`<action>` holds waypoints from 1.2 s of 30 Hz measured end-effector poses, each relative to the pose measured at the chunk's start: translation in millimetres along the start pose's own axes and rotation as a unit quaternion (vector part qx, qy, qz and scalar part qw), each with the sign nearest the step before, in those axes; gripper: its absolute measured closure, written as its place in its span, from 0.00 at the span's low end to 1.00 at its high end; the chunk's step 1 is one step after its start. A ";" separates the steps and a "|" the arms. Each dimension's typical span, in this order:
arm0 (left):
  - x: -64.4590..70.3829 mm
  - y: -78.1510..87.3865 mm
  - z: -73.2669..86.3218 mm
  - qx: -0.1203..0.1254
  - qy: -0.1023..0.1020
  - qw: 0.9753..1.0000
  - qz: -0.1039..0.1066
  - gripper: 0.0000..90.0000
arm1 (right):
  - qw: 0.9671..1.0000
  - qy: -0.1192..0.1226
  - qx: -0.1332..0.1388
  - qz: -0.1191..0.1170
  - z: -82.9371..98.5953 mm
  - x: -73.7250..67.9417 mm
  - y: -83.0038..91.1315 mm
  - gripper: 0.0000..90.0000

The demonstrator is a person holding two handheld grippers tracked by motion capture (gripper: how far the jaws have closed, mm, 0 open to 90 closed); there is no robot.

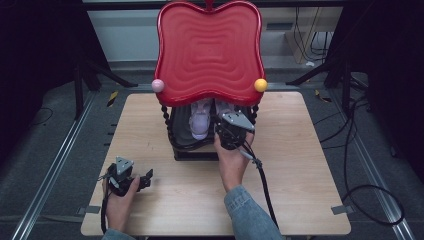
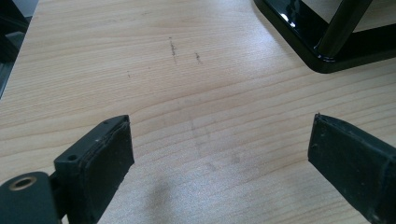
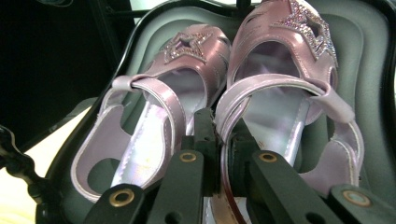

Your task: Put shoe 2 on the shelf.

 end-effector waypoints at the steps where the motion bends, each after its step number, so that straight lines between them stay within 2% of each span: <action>1: 0.0 0.1 -0.1 0.000 0.000 1.000 0.000 0.07 | 1.000 0.000 -0.002 0.001 1.0 0.2 -1.2 0.96; 4: 0.0 0.3 -0.1 0.000 0.000 1.000 0.000 0.07 | 1.000 -0.005 -0.007 0.002 3.2 -1.2 -3.5 0.96; 9: 0.2 0.1 -0.1 0.000 0.000 1.000 0.000 0.07 | 1.000 0.007 -0.001 0.007 5.5 -2.7 -7.6 0.95; 19: 0.9 0.0 -0.3 0.001 0.000 1.000 0.002 0.07 | 1.000 0.025 -0.008 0.013 13.0 -7.7 -15.6 0.90; 23: 2.0 0.1 -0.7 0.002 0.000 1.000 0.003 0.07 | 1.000 0.029 -0.005 0.011 11.7 -8.2 -12.9 0.81; 27: 3.1 -0.3 -0.8 0.000 -0.002 1.000 0.003 0.07 | 0.999 0.041 -0.007 0.008 11.3 -9.3 -3.4 0.79; 30: 4.0 0.1 -1.3 0.001 -0.002 1.000 0.004 0.07 | 0.999 0.042 -0.008 0.000 13.4 -12.7 4.9 0.87; 32: 4.6 0.1 -1.5 0.001 -0.003 1.000 0.003 0.07 | 0.999 0.047 -0.007 0.004 14.7 -13.8 7.6 0.94; 36: 5.4 -0.2 -1.9 0.002 -0.003 1.000 0.004 0.07 | 0.999 0.043 -0.012 0.000 12.6 -11.4 2.7 0.96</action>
Point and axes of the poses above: each handheld gripper's, and its own axes: y roughly backward along the jaws, z roughly out of its underside, x roughly to its right, the point moved 4 cm from there along -y, roughly forward along the jaws, and after that the axes turned 8 degrees about -y, right-handed, at the moved point
